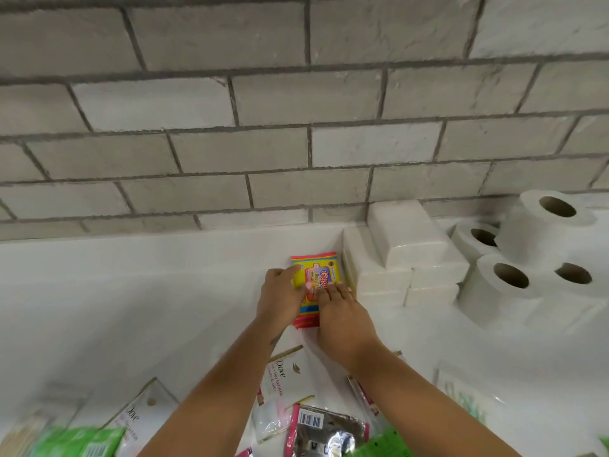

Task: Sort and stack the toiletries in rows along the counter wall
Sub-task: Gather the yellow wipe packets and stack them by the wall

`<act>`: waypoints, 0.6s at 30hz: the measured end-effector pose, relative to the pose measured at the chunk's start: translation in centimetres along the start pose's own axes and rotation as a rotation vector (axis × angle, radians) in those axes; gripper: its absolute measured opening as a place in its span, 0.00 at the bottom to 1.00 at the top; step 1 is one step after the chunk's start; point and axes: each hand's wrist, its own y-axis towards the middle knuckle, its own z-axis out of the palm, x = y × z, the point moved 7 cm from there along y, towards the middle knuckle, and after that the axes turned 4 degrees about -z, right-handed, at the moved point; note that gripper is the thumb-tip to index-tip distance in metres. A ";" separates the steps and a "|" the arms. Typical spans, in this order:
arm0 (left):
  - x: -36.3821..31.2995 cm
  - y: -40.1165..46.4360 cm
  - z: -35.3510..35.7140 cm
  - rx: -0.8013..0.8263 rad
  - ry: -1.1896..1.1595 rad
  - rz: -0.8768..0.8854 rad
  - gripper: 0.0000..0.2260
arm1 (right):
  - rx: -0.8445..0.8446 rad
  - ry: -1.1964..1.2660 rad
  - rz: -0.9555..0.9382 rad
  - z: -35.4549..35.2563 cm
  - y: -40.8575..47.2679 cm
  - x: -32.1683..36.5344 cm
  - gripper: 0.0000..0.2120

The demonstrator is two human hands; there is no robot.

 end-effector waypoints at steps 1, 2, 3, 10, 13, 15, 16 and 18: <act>0.0 0.0 0.0 0.002 0.016 0.007 0.23 | 0.001 -0.006 -0.002 -0.1 0.0 0.1 0.30; 0.0 0.0 0.1 0.006 0.027 0.010 0.22 | 0.004 -0.007 0.002 -0.2 0.1 0.1 0.30; 0.0 0.0 0.1 0.004 0.035 0.016 0.22 | 0.016 -0.004 0.009 -0.1 0.1 0.1 0.31; -1.6 -1.5 -1.1 -0.203 0.174 0.133 0.11 | 0.081 -0.084 0.019 -0.2 0.3 0.4 0.26; -2.3 -1.7 -0.9 -0.191 0.283 0.185 0.11 | 0.107 -0.120 0.022 -0.1 0.5 0.4 0.26; -2.4 -1.8 -0.9 -0.172 0.329 0.193 0.12 | 0.123 -0.134 0.019 -0.1 0.4 0.4 0.26; -2.4 -1.9 -0.8 -0.160 0.349 0.194 0.13 | 0.130 -0.135 0.019 0.0 0.3 0.4 0.26; -2.3 -2.2 -0.7 -0.140 0.386 0.197 0.16 | 0.129 -0.111 0.006 -0.1 -0.1 0.5 0.27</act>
